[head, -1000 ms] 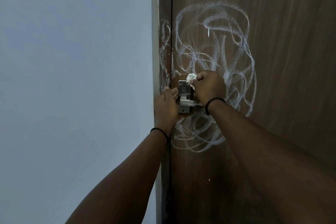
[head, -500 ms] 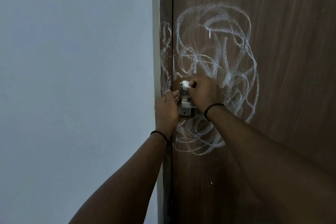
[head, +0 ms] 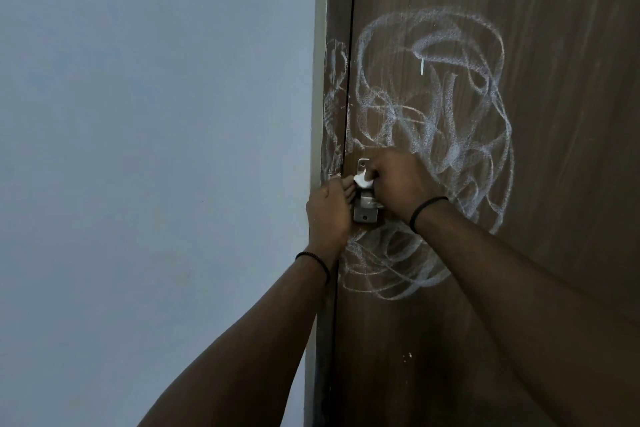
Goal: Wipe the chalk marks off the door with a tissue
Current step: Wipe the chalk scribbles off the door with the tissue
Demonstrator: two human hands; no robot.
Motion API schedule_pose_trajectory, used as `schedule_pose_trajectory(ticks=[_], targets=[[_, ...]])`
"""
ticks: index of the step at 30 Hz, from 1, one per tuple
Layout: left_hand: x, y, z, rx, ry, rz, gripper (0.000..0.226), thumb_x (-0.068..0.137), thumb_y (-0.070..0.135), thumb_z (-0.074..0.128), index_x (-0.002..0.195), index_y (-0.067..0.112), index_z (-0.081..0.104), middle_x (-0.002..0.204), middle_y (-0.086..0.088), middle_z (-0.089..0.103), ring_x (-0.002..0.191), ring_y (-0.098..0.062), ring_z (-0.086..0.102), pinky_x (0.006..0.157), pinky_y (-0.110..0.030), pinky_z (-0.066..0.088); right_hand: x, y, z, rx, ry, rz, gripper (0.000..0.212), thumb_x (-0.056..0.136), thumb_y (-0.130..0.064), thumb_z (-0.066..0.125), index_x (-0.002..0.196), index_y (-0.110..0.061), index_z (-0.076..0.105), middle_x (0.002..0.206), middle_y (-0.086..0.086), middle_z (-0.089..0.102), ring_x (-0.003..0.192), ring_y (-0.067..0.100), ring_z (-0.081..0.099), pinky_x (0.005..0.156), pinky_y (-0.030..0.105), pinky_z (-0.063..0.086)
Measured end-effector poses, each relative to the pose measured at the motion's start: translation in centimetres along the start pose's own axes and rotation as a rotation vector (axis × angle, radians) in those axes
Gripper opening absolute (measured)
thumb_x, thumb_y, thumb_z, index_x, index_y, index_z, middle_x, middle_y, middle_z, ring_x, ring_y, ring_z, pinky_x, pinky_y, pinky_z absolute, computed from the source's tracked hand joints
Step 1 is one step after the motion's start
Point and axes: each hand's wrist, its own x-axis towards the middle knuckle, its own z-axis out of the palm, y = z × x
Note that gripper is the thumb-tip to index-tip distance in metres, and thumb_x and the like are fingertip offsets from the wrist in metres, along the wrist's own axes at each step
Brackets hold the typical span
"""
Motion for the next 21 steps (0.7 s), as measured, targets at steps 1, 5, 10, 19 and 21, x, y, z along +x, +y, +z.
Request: schedule_pose_trajectory(ticks=[1,5,10,19,21], targets=[[-0.1,0.0,0.0,0.001,0.0,-0.002,0.04,0.105,0.023,0.036,0.12,0.003,0.068,0.107,0.0,0.072,0.093,-0.003,0.07,0.08,-0.016,0.055,0.1,0.0,0.0,0.035,0.083,0.031,0.024,0.083,-0.001,0.064,0.094,-0.017,0.078,0.1,0.008,0.069,0.087,0.028,0.066,0.075,0.038,0.056],[0.0,0.3,0.1,0.017,0.011,-0.009,0.037,0.104,0.021,0.038,0.112,0.009,0.072,0.107,-0.004,0.072,0.097,-0.011,0.07,0.091,-0.028,0.055,-0.1,-0.5,0.4,-0.026,0.103,-0.089,0.017,0.087,-0.004,0.062,0.089,-0.015,0.076,0.101,0.006,0.065,0.091,0.025,0.061,0.076,0.038,0.053],[-0.1,0.4,-0.1,0.036,0.034,-0.003,0.037,0.101,0.024,0.042,0.083,0.029,0.074,0.091,0.001,0.076,0.093,-0.015,0.072,0.084,-0.033,0.056,-1.1,-0.1,0.8,-0.003,0.063,-0.144,0.012,0.086,-0.017,0.068,0.087,-0.01,0.078,0.101,0.01,0.067,0.094,0.027,0.062,0.075,0.03,0.047],[0.2,0.2,0.0,-0.011,0.012,-0.038,0.039,0.103,0.022,0.037,0.113,0.003,0.07,0.102,-0.002,0.072,0.096,-0.01,0.07,0.088,-0.025,0.055,-1.6,-0.1,1.0,0.058,0.15,-0.102,0.014,0.081,0.001,0.065,0.086,-0.01,0.07,0.091,0.006,0.065,0.083,0.024,0.058,0.066,0.028,0.038],[0.3,0.2,0.0,0.006,0.014,-0.039,0.04,0.104,0.023,0.036,0.115,0.003,0.07,0.102,-0.001,0.072,0.095,-0.008,0.07,0.084,-0.022,0.054,-1.4,0.4,0.8,0.039,0.154,-0.058,0.013,0.084,-0.003,0.065,0.085,-0.012,0.074,0.09,0.007,0.067,0.081,0.024,0.06,0.068,0.033,0.048]])
